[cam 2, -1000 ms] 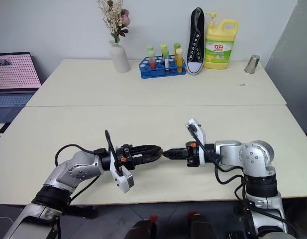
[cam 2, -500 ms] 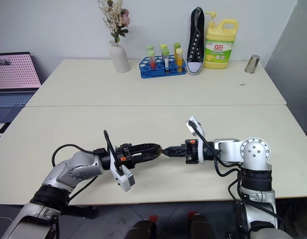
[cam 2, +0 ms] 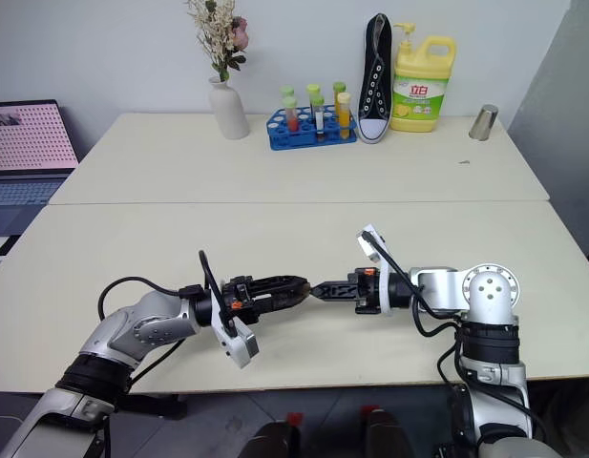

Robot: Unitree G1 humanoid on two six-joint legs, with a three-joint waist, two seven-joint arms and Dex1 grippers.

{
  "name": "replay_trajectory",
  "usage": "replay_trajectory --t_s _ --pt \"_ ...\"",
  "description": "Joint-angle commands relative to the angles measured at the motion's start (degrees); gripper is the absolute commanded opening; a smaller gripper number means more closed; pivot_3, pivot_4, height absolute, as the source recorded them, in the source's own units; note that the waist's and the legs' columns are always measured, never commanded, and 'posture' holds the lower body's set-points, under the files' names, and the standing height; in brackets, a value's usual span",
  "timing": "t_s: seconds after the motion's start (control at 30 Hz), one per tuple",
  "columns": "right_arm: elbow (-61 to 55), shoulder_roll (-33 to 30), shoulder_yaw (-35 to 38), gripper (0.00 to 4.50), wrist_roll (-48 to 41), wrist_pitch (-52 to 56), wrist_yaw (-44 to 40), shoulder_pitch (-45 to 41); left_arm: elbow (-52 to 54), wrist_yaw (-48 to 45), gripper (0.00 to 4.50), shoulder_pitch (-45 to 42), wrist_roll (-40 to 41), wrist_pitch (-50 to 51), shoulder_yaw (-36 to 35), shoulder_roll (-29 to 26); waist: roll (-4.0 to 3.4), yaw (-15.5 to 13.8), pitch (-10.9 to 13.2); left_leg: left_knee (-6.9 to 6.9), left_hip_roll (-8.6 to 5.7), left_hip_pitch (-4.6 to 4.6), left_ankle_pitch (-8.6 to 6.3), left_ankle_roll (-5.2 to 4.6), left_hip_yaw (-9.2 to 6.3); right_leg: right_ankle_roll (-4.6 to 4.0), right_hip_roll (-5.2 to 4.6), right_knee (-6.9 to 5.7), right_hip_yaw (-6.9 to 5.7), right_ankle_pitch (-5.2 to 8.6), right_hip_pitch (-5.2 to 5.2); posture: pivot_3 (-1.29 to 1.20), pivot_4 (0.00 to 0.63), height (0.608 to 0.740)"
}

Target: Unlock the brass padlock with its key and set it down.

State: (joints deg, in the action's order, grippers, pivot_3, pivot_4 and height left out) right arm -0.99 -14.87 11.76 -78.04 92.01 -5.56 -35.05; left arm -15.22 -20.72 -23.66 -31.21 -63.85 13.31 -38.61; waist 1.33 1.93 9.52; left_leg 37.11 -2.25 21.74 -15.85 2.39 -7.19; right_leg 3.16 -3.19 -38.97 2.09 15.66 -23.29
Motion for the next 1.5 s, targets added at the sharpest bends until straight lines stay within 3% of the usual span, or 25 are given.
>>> replay_trajectory --t_s 0.03,0.17,0.23,0.37,0.6,0.63,0.73,0.93,1.5 --pt "-2.99 0.73 -1.13 0.00 -4.77 -0.10 -1.23 -1.81 0.16 -0.05 0.95 -0.63 -0.98 0.89 1.29 -0.17 0.00 0.00 0.00 0.00 0.00 0.00 0.00 0.00 0.00 0.00 0.00 0.00 0.00 0.00 0.00 0.00 0.150 0.740" --pt "-6.24 0.13 -2.48 0.00 -2.52 -1.95 -2.93 -1.25 0.14 -0.02 0.95 -0.46 -0.50 1.35 1.29 -0.13 0.00 0.01 0.00 0.00 0.00 0.00 0.00 0.00 0.00 0.00 0.00 0.00 0.00 0.00 0.00 0.00 0.150 0.740" --pt "-9.32 -1.46 -4.58 0.39 0.00 -3.27 -4.65 -0.51 -0.04 -0.02 0.95 -0.49 -0.30 1.56 1.23 -0.19 -0.01 0.01 0.00 0.00 0.00 0.00 0.00 0.00 0.00 0.00 0.00 0.00 0.00 0.00 0.00 0.00 0.150 0.740" --pt "-12.81 -4.44 -7.12 1.75 4.08 -6.36 -7.65 0.94 -0.16 0.01 0.95 -0.39 0.53 2.17 1.25 -0.33 -0.01 0.02 0.01 0.00 0.00 0.00 0.00 0.00 -0.01 0.01 0.00 0.01 -0.02 0.00 0.00 0.00 0.150 0.740" --pt "-25.55 -23.27 -22.23 4.31 31.11 -32.78 -26.17 6.64 0.82 -0.39 0.95 -0.35 3.41 3.66 1.40 -0.41 -0.02 -0.06 0.02 0.02 -0.02 0.05 0.00 0.00 -0.03 0.03 -0.02 0.09 -0.08 0.02 0.01 0.00 0.150 0.740" --pt "-25.91 -24.23 -23.18 4.48 33.48 -35.45 -27.49 7.44 0.99 -0.53 0.95 -0.31 3.92 3.89 1.42 -0.43 -0.02 -0.06 0.02 0.02 -0.02 0.05 0.00 0.00 -0.02 0.03 -0.02 0.09 -0.09 0.02 0.01 0.00 0.150 0.740" --pt "-26.61 -21.14 -20.82 4.50 33.42 -38.63 -26.89 10.40 1.36 -1.23 0.95 -0.18 5.65 3.56 1.76 -0.61 -0.02 0.16 0.02 0.00 0.03 0.03 0.00 0.00 0.03 0.03 -0.01 0.08 -0.08 0.02 0.00 0.00 0.150 0.740" --pt "-25.10 -12.02 -16.34 4.50 26.83 -33.25 -21.89 11.21 1.84 -2.39 0.95 -0.34 7.24 3.08 2.62 -0.45 -0.02 0.01 0.02 0.00 0.03 0.02 0.00 0.01 -0.02 0.01 0.01 0.04 -0.04 0.01 0.01 0.00 0.150 0.740" --pt "-19.15 -8.67 -21.71 4.50 35.13 -36.32 -26.18 7.84 2.78 -3.52 0.95 -0.28 8.43 3.75 2.42 0.30 -0.03 -0.05 0.02 -0.01 0.00 0.01 0.00 0.01 -0.05 0.01 0.00 0.05 -0.05 0.01 0.00 0.00 0.150 0.740"
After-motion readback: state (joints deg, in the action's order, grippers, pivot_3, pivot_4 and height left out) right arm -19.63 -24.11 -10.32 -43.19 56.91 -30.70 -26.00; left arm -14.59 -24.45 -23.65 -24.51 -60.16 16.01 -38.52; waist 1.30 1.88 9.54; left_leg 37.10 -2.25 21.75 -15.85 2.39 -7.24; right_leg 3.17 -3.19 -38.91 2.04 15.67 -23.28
